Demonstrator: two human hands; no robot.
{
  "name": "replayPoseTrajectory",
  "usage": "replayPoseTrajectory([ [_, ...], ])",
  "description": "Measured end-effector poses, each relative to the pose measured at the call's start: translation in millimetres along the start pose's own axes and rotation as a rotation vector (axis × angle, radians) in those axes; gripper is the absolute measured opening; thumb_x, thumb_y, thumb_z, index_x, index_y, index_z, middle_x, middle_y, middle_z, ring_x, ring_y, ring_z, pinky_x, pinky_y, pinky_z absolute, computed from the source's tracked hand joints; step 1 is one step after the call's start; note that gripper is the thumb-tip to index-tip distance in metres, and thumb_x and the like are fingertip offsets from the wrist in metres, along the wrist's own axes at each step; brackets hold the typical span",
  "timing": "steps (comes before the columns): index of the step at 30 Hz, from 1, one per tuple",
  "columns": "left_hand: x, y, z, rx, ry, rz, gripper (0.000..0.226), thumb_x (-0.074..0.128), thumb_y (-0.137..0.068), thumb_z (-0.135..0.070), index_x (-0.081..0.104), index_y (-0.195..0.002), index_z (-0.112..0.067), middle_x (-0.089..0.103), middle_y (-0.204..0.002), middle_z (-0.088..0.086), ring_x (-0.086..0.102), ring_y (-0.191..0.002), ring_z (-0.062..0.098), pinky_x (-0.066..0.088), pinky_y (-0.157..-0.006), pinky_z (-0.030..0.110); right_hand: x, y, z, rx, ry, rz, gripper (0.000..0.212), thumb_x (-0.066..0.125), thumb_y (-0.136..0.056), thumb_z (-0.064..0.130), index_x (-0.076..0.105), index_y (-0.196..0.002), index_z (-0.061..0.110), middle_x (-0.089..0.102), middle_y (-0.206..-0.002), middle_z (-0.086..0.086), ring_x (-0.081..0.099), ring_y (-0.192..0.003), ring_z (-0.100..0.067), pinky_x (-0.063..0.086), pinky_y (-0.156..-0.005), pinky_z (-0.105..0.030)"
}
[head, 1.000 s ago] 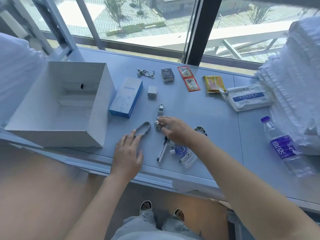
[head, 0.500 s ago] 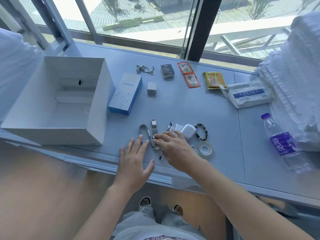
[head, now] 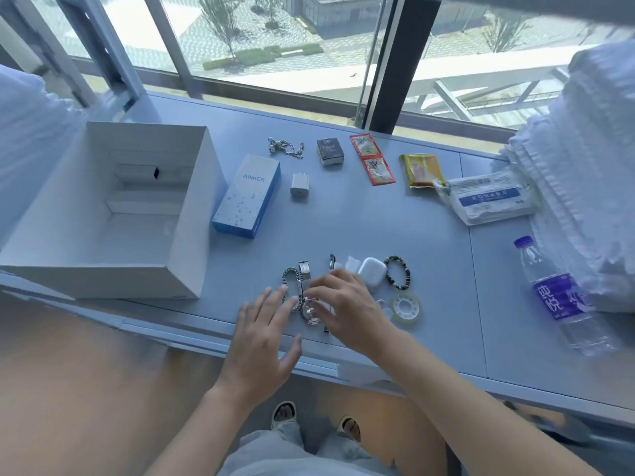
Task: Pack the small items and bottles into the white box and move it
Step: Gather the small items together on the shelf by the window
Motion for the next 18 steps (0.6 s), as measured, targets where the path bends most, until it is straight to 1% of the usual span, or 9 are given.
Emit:
replayPoseTrajectory([
  [2,-5.1,-15.4,5.3,0.006,-0.007,-0.034,0.063,0.046,-0.094,-0.047,0.044,-0.150,-0.019,0.035,-0.162,0.001,0.030,-0.150,0.026,0.033,-0.116,0.055,-2.6,-18.8,-6.6,0.057,-0.015,-0.003,0.025,0.070,-0.094,0.023,0.073,-0.118,0.019,0.068,-0.123,0.003,0.057,-0.115,-0.024,0.045,-0.097,-0.045],
  [3,-8.6,-26.2,8.1,-0.002,-0.014,-0.046,0.064,0.046,-0.093,-0.047,0.043,-0.150,-0.019,0.035,-0.161,0.003,0.030,-0.150,0.027,0.033,-0.116,0.054,-3.7,-32.0,-11.7,0.096,-0.004,0.009,0.032,0.069,-0.094,0.024,0.070,-0.125,0.018,0.064,-0.130,0.000,0.055,-0.121,-0.026,0.044,-0.099,-0.047],
  [6,-19.8,-65.5,18.3,-0.030,-0.041,-0.087,0.063,0.049,-0.094,-0.044,0.043,-0.150,-0.017,0.034,-0.161,0.007,0.029,-0.150,0.031,0.032,-0.115,0.055,-5.5,-78.4,-31.9,0.199,0.069,0.082,0.056,0.070,-0.091,0.029,0.054,-0.144,0.017,0.046,-0.152,-0.004,0.046,-0.134,-0.030,0.042,-0.105,-0.048],
  [10,-35.7,-117.4,37.7,-0.140,-0.137,-0.074,0.068,0.054,-0.095,-0.044,0.036,-0.155,-0.016,0.027,-0.164,0.011,0.020,-0.152,0.034,0.026,-0.117,0.060,-2.7,-138.3,-55.0,0.271,0.149,0.149,0.075,0.068,-0.093,0.040,0.034,-0.156,0.018,0.023,-0.167,-0.005,0.035,-0.144,-0.034,0.037,-0.110,-0.051],
  [12,-42.6,-136.9,46.3,-0.181,-0.183,-0.069,0.071,0.052,-0.095,-0.046,0.032,-0.156,-0.016,0.023,-0.166,0.011,0.016,-0.154,0.034,0.024,-0.118,0.060,-0.4,-162.3,-61.1,0.275,0.178,0.195,0.080,0.065,-0.094,0.044,0.026,-0.159,0.019,0.015,-0.170,-0.004,0.028,-0.150,-0.031,0.035,-0.114,-0.052],
  [14,-45.2,-148.1,54.4,-0.225,-0.219,-0.026,0.072,0.049,-0.096,-0.048,0.026,-0.158,-0.017,0.018,-0.168,0.009,0.010,-0.155,0.033,0.021,-0.119,0.060,1.1,-181.1,-64.8,0.272,0.203,0.255,0.082,0.062,-0.096,0.046,0.020,-0.162,0.020,0.010,-0.172,-0.002,0.021,-0.154,-0.027,0.032,-0.117,-0.050],
  [18,-38.8,-145.6,65.8,-0.268,-0.232,0.069,0.074,0.044,-0.099,-0.048,0.016,-0.161,-0.020,0.010,-0.170,0.004,0.004,-0.157,0.028,0.017,-0.121,0.060,3.5,-198.4,-69.2,0.293,0.215,0.347,0.075,0.053,-0.100,0.040,0.017,-0.163,0.020,0.008,-0.172,-0.001,0.018,-0.157,-0.024,0.027,-0.120,-0.047],
])
Point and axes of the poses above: each hand's wrist, its own y-axis away from the middle knuckle, its own x-axis out of the palm, z = x × y, the point moved 1 cm from there along -y, towards the middle knuckle
